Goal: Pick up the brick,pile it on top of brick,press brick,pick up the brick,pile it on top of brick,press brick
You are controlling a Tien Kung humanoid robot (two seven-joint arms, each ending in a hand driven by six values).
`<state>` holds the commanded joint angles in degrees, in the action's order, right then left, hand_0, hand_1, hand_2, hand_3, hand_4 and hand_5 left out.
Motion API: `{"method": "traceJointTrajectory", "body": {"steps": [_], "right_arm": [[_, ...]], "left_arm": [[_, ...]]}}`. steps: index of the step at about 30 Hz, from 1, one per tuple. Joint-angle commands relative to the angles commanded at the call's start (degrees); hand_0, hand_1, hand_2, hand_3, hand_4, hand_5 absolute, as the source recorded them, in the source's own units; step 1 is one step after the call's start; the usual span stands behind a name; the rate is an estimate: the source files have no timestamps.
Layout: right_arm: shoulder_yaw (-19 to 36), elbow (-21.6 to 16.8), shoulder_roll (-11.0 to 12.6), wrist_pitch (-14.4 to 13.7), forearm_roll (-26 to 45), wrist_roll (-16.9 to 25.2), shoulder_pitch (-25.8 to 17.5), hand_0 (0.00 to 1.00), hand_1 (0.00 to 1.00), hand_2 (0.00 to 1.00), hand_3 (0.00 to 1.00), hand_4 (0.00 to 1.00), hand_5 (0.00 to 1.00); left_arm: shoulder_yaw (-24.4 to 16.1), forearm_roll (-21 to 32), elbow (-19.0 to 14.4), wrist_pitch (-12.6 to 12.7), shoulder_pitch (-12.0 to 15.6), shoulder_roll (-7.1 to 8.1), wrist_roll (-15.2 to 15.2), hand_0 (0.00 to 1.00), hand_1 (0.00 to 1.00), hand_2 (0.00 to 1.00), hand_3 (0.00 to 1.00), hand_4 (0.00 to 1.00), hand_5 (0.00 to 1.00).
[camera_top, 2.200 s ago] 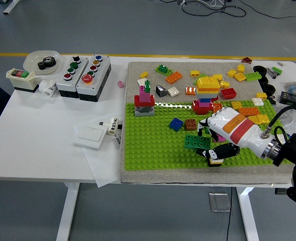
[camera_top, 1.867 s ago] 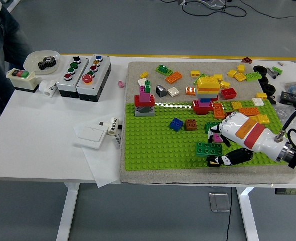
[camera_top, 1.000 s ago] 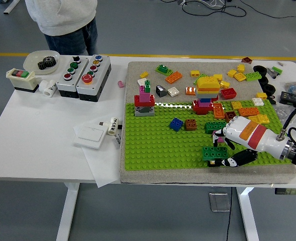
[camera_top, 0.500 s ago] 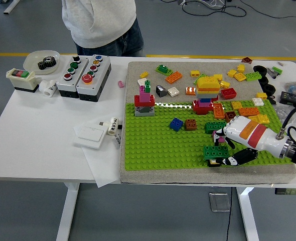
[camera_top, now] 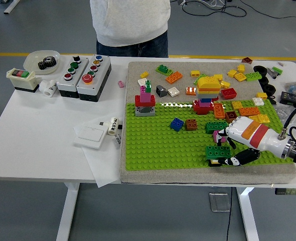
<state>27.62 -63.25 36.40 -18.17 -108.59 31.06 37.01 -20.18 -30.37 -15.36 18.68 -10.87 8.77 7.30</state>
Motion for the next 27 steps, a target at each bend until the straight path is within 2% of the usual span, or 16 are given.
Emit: {"method": "traceJointTrajectory", "body": {"steps": [3,4,9,10,27], "right_arm": [[0.10,0.00,-0.08,0.15,-0.06,0.06,-0.04,0.097,0.138,0.270,0.374,0.826,0.223],[0.12,0.00,-0.08,0.17,-0.08,0.06,-0.05,0.099,0.176,0.305,0.407,0.832,0.209],[0.35,0.02,-0.10,0.25,0.00,0.15,-0.10,0.099,0.176,0.305,0.407,0.832,0.209],[0.43,0.03,-0.13,0.24,0.06,0.17,-0.08,0.100,0.195,0.336,0.448,0.785,0.222],[0.86,0.10,-0.19,0.50,0.06,0.30,-0.11,0.102,0.216,0.363,0.465,0.738,0.243]], "left_arm": [[0.00,-0.02,-0.01,0.00,-0.03,-0.03,0.01,0.788,0.792,0.780,0.628,0.688,0.646],[0.02,0.01,-0.01,0.00,-0.04,-0.03,0.01,0.789,0.792,0.781,0.629,0.688,0.646],[0.10,0.13,-0.02,0.00,-0.09,0.00,-0.04,0.789,0.792,0.781,0.629,0.688,0.646],[0.15,0.20,-0.03,0.00,-0.11,0.01,-0.06,0.790,0.792,0.781,0.628,0.688,0.645],[0.19,0.21,-0.04,-0.03,-0.18,0.01,-0.09,0.790,0.792,0.780,0.627,0.689,0.646]]}}
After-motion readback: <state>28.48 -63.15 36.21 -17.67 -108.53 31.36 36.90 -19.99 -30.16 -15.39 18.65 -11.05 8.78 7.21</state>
